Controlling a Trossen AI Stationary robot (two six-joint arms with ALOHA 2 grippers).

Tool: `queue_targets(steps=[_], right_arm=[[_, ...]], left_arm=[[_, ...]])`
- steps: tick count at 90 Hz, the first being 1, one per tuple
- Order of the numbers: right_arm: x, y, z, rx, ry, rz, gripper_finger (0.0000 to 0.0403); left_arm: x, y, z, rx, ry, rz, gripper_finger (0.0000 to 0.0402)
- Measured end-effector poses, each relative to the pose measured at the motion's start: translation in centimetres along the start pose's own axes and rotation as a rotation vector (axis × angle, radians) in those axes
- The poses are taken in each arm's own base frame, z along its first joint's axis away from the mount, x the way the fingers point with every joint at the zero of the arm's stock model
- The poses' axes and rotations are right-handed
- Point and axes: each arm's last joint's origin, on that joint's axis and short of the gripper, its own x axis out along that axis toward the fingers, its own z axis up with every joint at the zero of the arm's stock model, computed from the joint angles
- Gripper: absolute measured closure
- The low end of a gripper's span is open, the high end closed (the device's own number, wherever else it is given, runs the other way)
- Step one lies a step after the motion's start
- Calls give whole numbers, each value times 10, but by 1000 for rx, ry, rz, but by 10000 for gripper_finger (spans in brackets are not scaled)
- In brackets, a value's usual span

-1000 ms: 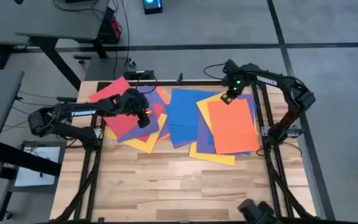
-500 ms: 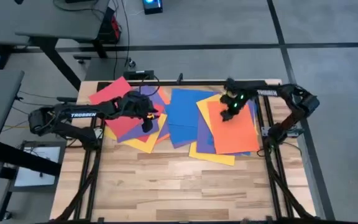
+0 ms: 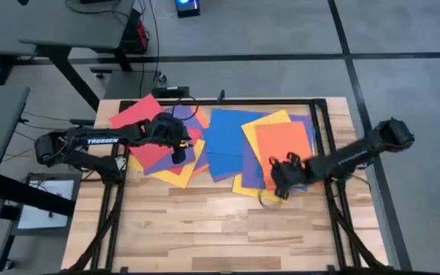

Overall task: Organize paper
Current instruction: Put the orange paper to the bottom right of the table

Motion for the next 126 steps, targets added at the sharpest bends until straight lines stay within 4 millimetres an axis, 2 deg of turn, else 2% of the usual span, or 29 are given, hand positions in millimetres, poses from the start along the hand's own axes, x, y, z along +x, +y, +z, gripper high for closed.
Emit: queue_targets(steps=[9,19,38,56,80,103,126], right_arm=[[-9,18,-8,-58,-81,25,228],[-14,28,-10,-74,-158,38,228],[1,38,-12,-110,-152,3,228],[13,54,-4,-200,-134,-28,228],[23,62,0,-272,-27,-174,228],[14,58,5,-297,-9,-268,230],[15,56,9,-284,-19,-292,256]], left_arm=[[0,0,0,3,0,0,283],[0,0,0,4,-1,0,283],[0,0,0,3,1,1,283],[0,0,0,8,0,1,283],[0,0,0,26,0,1,283],[0,0,0,26,0,1,283],[0,0,0,27,0,0,283]])
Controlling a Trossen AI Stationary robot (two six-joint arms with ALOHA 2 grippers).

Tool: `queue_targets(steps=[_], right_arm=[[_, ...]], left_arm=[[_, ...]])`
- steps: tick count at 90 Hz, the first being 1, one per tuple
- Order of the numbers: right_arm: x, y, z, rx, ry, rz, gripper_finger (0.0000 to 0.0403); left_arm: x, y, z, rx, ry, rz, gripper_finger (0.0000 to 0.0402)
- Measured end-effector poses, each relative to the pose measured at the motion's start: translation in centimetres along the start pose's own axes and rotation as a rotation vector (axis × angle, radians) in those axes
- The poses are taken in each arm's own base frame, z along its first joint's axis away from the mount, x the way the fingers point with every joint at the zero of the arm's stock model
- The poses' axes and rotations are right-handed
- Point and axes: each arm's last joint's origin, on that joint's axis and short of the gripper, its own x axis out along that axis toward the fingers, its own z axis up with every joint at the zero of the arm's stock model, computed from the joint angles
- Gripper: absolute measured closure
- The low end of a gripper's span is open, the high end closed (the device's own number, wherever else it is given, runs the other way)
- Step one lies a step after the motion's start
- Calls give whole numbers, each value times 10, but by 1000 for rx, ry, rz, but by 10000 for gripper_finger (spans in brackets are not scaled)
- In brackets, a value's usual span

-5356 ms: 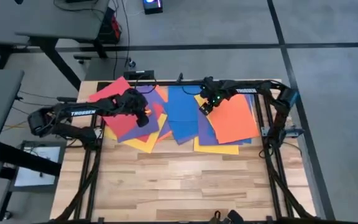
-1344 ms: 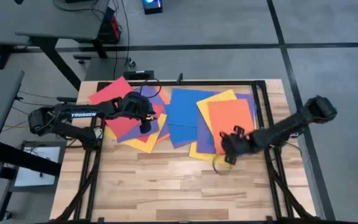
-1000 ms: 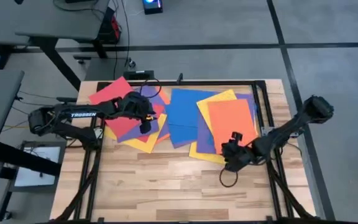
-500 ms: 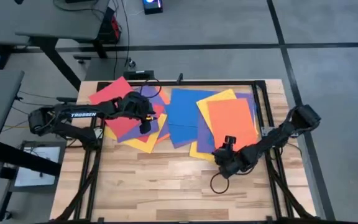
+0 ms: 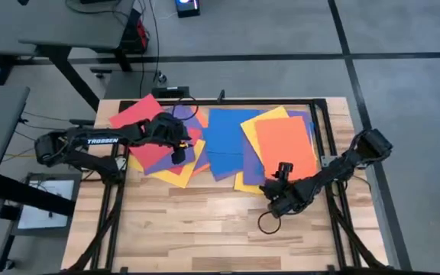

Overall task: Organize paper
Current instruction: Put the orange paper to the bottom right of the table

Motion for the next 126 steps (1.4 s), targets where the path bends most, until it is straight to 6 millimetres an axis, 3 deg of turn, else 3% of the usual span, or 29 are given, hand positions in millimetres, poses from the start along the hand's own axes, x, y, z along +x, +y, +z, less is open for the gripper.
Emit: queue_targets(steps=[37,93,126], right_arm=[[-3,6,1,41,-33,38,266],[19,14,-4,50,30,-30,270],[11,9,3,29,30,-28,282]], left_arm=[[0,0,-1,8,7,-1,283],[0,0,-1,28,7,-2,283],[0,0,-2,25,16,-3,283]])
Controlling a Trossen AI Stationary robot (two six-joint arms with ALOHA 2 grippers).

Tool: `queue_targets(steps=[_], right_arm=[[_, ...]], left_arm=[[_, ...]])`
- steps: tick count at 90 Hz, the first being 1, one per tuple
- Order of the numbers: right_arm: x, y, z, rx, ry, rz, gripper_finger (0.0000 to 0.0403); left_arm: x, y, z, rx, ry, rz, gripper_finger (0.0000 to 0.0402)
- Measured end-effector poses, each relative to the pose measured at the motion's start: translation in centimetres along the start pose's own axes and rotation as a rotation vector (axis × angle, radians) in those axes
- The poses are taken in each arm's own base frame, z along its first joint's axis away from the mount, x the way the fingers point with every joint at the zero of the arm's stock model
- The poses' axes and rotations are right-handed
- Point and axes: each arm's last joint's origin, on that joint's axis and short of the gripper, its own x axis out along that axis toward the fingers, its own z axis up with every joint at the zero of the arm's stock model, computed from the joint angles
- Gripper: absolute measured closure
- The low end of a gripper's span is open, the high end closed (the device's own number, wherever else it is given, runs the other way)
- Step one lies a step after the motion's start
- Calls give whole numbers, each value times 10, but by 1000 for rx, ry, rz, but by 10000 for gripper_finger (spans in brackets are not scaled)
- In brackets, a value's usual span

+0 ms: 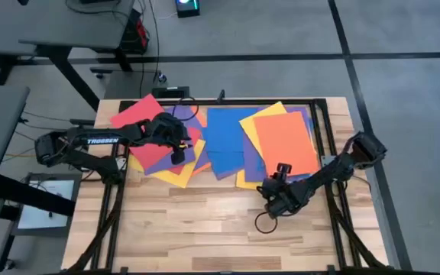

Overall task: Organize paper
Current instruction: Put the orange paper to the bottom right of the table

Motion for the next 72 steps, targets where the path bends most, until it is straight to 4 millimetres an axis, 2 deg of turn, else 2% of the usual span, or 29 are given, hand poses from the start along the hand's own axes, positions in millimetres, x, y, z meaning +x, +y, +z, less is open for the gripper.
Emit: queue_targets(steps=[55,72], right_arm=[[18,-17,1,49,68,-52,283],[25,-24,-1,69,94,-70,314]], left_arm=[[0,0,0,1,0,0,283],[0,0,0,1,0,0,283]])
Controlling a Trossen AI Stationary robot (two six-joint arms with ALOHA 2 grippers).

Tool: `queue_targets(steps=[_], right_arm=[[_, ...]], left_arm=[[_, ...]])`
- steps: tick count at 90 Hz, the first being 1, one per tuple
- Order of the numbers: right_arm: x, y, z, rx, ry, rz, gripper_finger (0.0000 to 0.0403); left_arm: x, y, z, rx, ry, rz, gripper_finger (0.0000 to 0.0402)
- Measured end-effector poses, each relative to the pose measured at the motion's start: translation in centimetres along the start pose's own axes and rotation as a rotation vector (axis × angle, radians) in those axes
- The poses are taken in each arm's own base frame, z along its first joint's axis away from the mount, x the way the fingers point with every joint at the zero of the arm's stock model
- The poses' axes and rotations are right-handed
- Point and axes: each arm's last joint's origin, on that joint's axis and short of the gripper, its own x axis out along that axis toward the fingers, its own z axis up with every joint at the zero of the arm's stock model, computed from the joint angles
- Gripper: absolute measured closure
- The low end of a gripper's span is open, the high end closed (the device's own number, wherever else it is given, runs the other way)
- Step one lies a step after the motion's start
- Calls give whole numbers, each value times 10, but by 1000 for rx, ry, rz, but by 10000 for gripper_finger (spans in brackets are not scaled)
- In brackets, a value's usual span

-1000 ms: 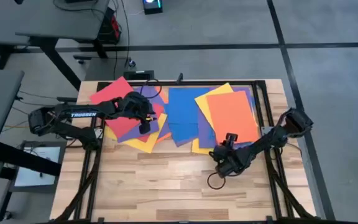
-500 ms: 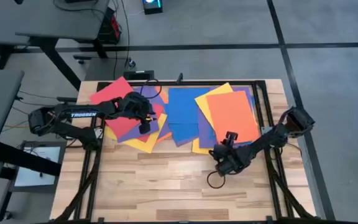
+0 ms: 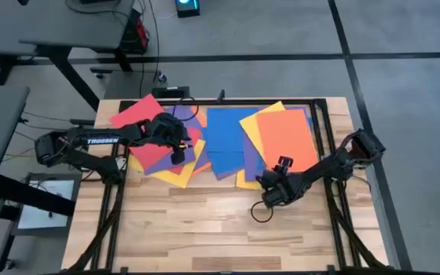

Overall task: Organize paper
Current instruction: Put the orange paper to the bottom right of the table

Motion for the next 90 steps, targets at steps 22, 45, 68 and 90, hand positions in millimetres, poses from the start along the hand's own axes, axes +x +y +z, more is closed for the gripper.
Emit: queue_targets(steps=[22,45,68,90], right_arm=[[5,-5,3,-4,20,-9,398],[-28,5,28,-40,-86,108,403],[-75,39,55,-158,-338,449,403],[-88,50,47,-45,-342,517,403]], left_arm=[[0,0,0,0,0,0,283],[0,-1,1,-5,-7,-1,283],[1,-11,6,-18,-46,-30,283],[1,-25,9,-18,-47,-77,283]])
